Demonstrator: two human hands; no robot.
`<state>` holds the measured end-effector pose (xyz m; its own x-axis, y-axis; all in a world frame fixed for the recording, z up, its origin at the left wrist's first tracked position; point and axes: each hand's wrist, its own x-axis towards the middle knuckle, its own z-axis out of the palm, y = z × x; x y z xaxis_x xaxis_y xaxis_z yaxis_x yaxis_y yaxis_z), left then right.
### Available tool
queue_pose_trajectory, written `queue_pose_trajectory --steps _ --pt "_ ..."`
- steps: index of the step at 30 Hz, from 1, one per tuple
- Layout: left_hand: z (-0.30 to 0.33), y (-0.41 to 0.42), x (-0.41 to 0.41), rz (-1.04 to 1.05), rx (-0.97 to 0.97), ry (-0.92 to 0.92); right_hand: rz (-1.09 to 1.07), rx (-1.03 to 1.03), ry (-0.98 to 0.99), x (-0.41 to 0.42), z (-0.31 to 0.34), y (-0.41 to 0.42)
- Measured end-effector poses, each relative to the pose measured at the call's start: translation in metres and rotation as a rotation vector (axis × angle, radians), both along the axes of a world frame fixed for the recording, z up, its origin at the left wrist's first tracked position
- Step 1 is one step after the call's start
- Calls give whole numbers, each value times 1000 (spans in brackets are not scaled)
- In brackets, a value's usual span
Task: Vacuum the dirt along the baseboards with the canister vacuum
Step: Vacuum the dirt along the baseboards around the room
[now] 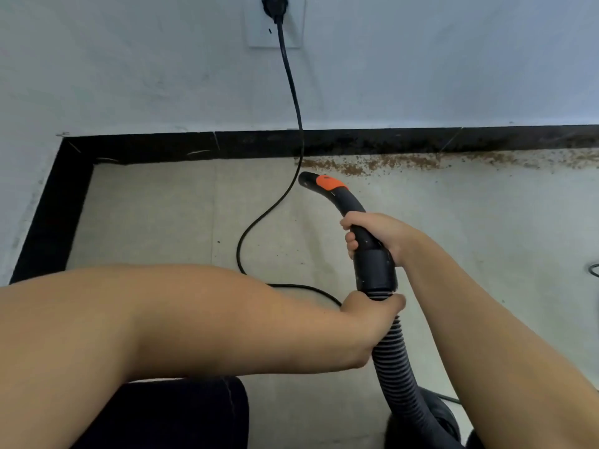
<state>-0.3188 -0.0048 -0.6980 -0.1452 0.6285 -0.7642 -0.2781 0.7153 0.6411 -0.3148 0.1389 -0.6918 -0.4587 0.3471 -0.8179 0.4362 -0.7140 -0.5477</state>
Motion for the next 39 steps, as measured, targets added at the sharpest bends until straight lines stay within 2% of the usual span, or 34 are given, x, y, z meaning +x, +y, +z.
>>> queue_pose_trajectory --steps 3,6,11,18,29,34,39 --pt "-3 9 -4 57 -71 -85 -63 60 -66 5 -10 5" --pt "-8 7 -14 120 -158 -156 -29 107 -98 -14 -24 -2" --pt "-20 5 -34 103 -233 -162 -83 240 -152 -34 -44 -11" --pt "-21 31 -24 55 -218 -103 -230 296 -215 -18 -51 17" --pt "-32 23 -34 229 -205 -59 1 249 -160 -55 -47 9" --pt "-31 26 -33 179 -200 -54 -79 274 -199 -48 -49 15" --pt "-25 36 -33 17 -204 -112 -227 283 -238 -24 -49 24"
